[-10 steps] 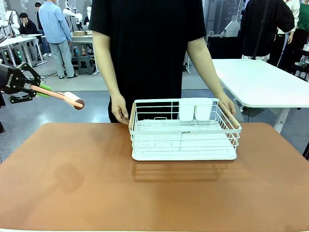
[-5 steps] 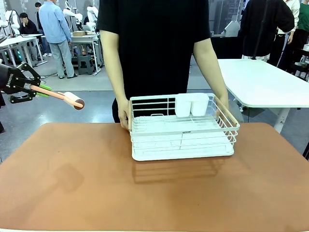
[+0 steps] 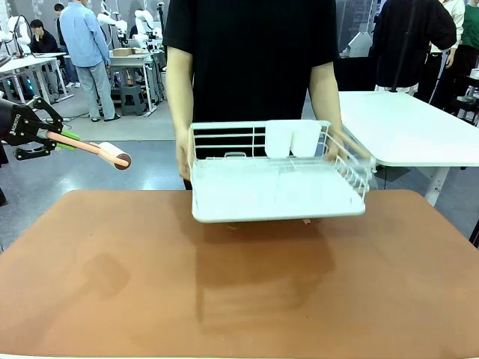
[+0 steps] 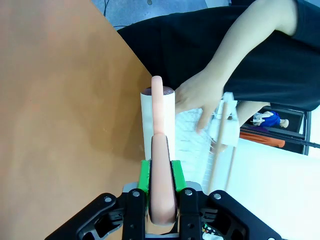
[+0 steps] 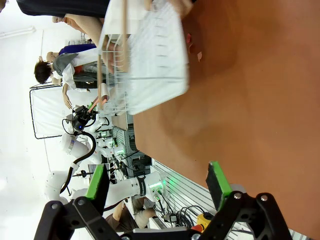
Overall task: Clean the table.
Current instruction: Clean the table with the Lint Roller when the human lifts the Dish drying rack.
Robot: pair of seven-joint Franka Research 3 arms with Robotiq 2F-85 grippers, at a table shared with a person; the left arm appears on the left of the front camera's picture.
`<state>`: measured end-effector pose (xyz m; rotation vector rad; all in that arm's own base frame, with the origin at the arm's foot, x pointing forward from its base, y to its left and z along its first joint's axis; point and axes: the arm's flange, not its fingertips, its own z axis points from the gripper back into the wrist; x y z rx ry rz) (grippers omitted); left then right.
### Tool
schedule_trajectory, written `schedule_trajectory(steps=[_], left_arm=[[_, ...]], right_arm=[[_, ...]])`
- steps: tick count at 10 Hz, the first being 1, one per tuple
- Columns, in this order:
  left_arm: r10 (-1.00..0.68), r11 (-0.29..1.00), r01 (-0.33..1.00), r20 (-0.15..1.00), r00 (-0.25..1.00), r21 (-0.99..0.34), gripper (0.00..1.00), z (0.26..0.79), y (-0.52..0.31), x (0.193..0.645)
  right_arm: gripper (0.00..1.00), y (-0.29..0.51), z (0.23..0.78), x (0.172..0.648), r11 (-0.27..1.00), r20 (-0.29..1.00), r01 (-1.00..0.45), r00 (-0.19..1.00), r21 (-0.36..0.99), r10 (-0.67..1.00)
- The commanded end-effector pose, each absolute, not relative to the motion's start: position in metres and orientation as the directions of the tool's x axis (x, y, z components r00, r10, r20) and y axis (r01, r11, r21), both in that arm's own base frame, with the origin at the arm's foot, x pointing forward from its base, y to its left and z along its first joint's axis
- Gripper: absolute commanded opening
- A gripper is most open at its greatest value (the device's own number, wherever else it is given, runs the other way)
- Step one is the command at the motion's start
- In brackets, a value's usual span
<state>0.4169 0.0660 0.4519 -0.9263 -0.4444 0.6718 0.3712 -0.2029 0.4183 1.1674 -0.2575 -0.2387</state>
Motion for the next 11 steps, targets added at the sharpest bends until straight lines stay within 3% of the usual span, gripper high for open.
schedule_trajectory(steps=[1, 7, 8, 11], left_arm=[[0.697, 0.424, -0.333, 0.068, 0.714, -0.842, 0.01, 0.452, 0.066, 0.417], [0.697, 0.424, -0.333, 0.068, 0.714, -0.842, 0.01, 0.452, 0.066, 0.417], [0.697, 0.424, -0.334, 0.067, 0.714, -0.842, 0.21, 0.452, 0.066, 0.417], [0.343, 0.698, -0.132, 0.167, 0.924, -0.704, 0.21, 0.501, 0.049, 0.473]], right_arm=[[1.00, -0.202, 0.422, 0.370, 0.370, 0.095, 0.030, 0.944, 0.929, -0.315], [1.00, -0.202, 0.422, 0.370, 0.370, 0.095, 0.030, 0.944, 0.929, -0.315], [1.00, -0.202, 0.422, 0.370, 0.370, 0.095, 0.030, 0.944, 0.929, -0.315], [1.00, -0.202, 0.422, 0.370, 0.370, 0.095, 0.030, 0.944, 0.929, -0.315]])
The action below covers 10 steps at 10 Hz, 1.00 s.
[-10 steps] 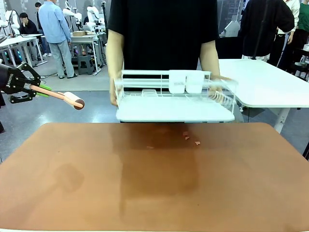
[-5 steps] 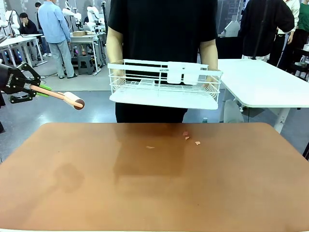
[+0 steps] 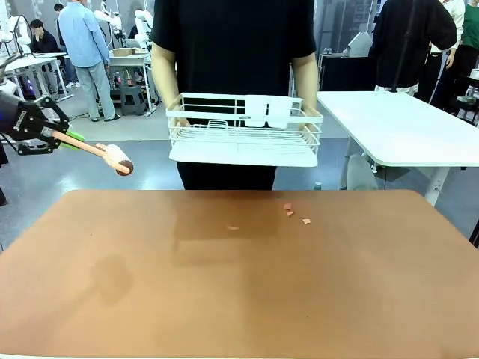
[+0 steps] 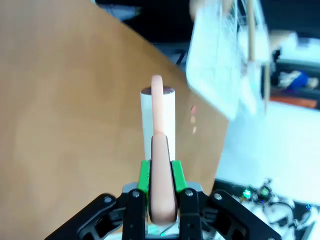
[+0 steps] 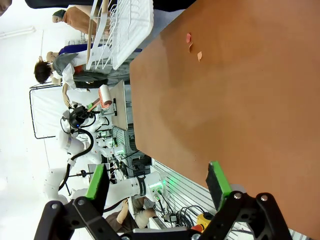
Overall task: Clean the table.
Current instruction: Clean the table with the Lint Roller when the human lifts the Dish drying rack.
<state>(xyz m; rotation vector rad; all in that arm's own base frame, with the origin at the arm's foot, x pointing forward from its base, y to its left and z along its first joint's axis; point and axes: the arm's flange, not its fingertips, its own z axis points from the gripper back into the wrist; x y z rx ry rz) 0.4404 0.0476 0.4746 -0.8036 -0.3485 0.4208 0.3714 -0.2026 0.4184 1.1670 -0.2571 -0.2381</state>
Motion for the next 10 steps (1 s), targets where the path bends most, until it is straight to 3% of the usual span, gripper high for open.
schedule_trajectory(steps=[1, 3, 5, 10], left_arm=[[0.214, 0.752, -0.042, 0.183, 0.959, -0.658, 0.21, 0.508, 0.035, 0.502], [0.017, 0.786, 0.098, 0.180, 0.984, -0.610, 0.21, 0.488, 0.011, 0.549], [-0.019, 0.751, 0.116, 0.154, 0.988, -0.650, 0.21, 0.464, -0.008, 0.573], [-0.008, 0.765, 0.089, 0.128, 0.992, -0.638, 0.21, 0.442, -0.020, 0.580]], right_arm=[[1.00, -0.202, 0.422, 0.370, 0.370, 0.095, 0.030, 0.944, 0.929, -0.315], [1.00, -0.202, 0.422, 0.370, 0.370, 0.095, 0.030, 0.944, 0.929, -0.315], [1.00, -0.202, 0.422, 0.370, 0.370, 0.095, 0.030, 0.944, 0.929, -0.315], [1.00, -0.202, 0.422, 0.370, 0.370, 0.095, 0.030, 0.944, 0.929, -0.315]])
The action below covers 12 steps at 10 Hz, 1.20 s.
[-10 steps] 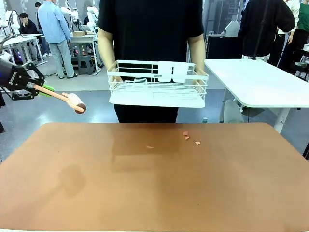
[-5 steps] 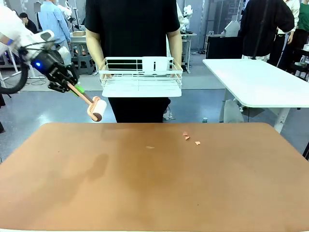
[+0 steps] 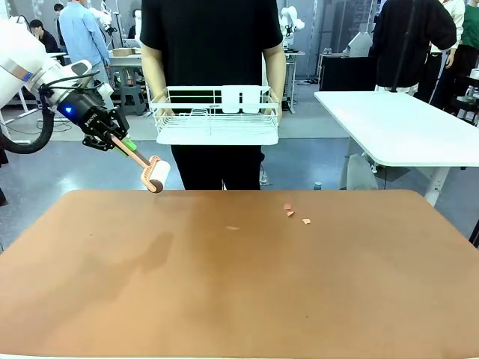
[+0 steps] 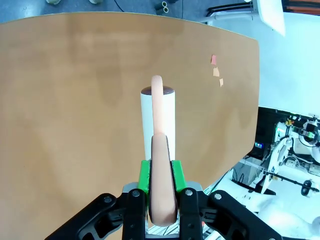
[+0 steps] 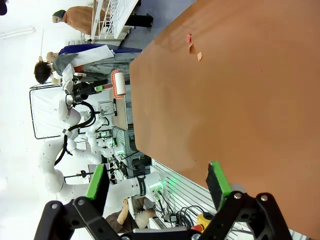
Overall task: Clean the table.
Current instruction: Clean the table with the Lint Roller when the human lifts the Dish drying rack.
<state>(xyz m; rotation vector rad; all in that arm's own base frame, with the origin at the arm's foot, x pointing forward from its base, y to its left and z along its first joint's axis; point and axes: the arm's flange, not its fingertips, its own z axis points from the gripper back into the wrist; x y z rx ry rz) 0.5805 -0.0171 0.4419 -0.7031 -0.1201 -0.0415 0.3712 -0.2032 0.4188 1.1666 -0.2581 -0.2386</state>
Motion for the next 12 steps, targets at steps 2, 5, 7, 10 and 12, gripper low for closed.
schedule_trajectory(steps=[2, 5, 7, 10, 12], left_arm=[[-0.008, 0.765, 0.089, 0.128, 0.992, -0.638, 0.21, 0.442, -0.020, 0.580], [-0.008, 0.765, 0.089, 0.128, 0.992, -0.638, 0.21, 0.442, -0.020, 0.580], [-0.038, 0.758, 0.098, 0.106, 0.994, -0.645, 0.21, 0.429, -0.047, 0.583], [-0.089, 0.733, 0.107, 0.061, 0.994, -0.672, 0.21, 0.391, -0.136, 0.605], [-0.092, 0.695, 0.087, 0.033, 0.995, -0.713, 0.21, 0.367, -0.191, 0.619]], right_arm=[[1.00, -0.202, 0.422, 0.370, 0.370, 0.095, 0.030, 0.944, 0.929, -0.315], [1.00, -0.202, 0.422, 0.370, 0.370, 0.095, 0.030, 0.944, 0.929, -0.315], [1.00, -0.202, 0.422, 0.370, 0.370, 0.095, 0.030, 0.944, 0.929, -0.315], [1.00, -0.202, 0.422, 0.370, 0.370, 0.095, 0.030, 0.944, 0.929, -0.315], [1.00, -0.202, 0.422, 0.370, 0.370, 0.095, 0.030, 0.944, 0.929, -0.315]])
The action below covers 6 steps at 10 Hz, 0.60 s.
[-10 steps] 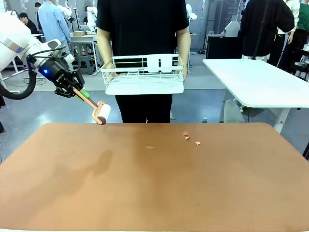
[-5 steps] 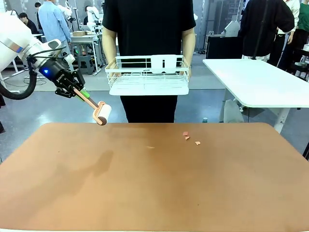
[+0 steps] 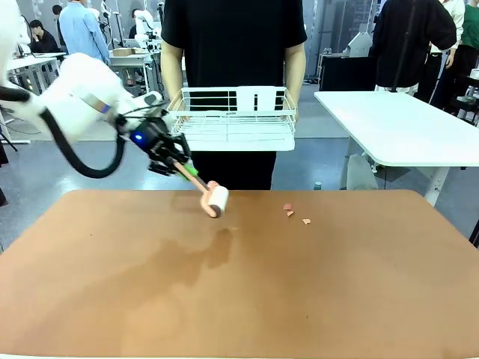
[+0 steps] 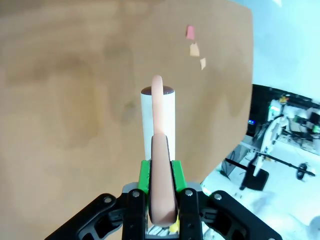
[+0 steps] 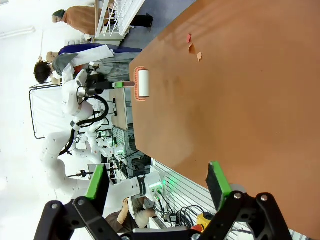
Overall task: Clean the table.
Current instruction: Clean the table with the Lint Roller when the human lifts the Dish drying rack.
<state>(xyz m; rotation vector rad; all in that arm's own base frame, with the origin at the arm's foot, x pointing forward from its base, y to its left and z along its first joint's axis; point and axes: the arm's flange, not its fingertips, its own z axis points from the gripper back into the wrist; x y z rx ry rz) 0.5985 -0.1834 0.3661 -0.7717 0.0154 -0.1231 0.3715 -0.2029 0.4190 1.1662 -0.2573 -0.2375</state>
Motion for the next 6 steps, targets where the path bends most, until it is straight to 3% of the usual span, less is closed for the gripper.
schedule_trajectory(steps=[1, 6], left_arm=[[-0.121, 0.696, 0.078, -0.010, 0.993, -0.714, 0.21, 0.355, -0.222, 0.619], [-0.008, 0.708, 0.054, 0.068, 0.998, -0.704, 0.21, 0.326, -0.288, 0.622]], right_arm=[[1.00, -0.202, 0.422, 0.370, 0.370, 0.095, 0.030, 0.944, 0.929, -0.315], [1.00, -0.202, 0.422, 0.370, 0.370, 0.095, 0.030, 0.944, 0.929, -0.315]])
